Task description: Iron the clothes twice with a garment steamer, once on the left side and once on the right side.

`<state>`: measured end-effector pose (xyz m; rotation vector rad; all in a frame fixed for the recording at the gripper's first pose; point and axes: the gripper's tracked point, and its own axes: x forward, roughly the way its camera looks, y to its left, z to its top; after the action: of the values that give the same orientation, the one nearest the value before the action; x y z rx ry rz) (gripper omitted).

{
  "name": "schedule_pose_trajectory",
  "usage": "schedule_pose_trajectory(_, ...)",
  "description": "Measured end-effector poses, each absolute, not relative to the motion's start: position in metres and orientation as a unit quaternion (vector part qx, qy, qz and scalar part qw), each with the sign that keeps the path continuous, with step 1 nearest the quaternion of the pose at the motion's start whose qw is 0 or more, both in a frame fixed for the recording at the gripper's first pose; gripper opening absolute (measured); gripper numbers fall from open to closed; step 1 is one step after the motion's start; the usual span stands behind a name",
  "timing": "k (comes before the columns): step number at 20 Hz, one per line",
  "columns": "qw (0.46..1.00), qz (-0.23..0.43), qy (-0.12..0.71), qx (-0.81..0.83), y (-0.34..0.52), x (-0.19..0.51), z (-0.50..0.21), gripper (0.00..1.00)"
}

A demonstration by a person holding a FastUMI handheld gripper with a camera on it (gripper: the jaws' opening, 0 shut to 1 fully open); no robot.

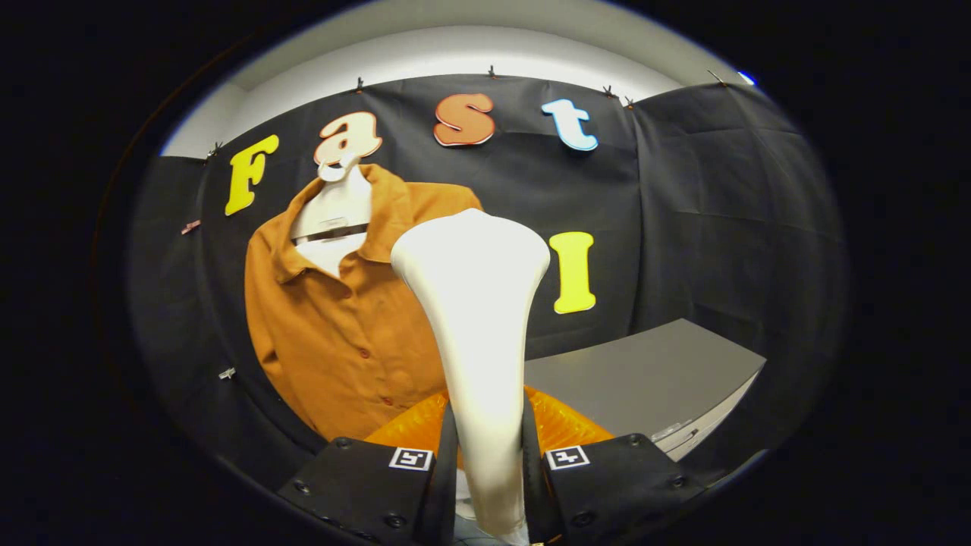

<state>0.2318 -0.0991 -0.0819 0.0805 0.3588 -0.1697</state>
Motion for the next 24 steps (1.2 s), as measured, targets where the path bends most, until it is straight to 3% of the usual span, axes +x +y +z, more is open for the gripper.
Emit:
schedule_pose_trajectory(7,0.977,-0.067,0.199,0.027,-0.057,0.259,-0.099,0.4)
schedule_pose_trajectory(24,0.962,-0.071,0.263,-0.003,-0.062,0.32,-0.159,0.4)
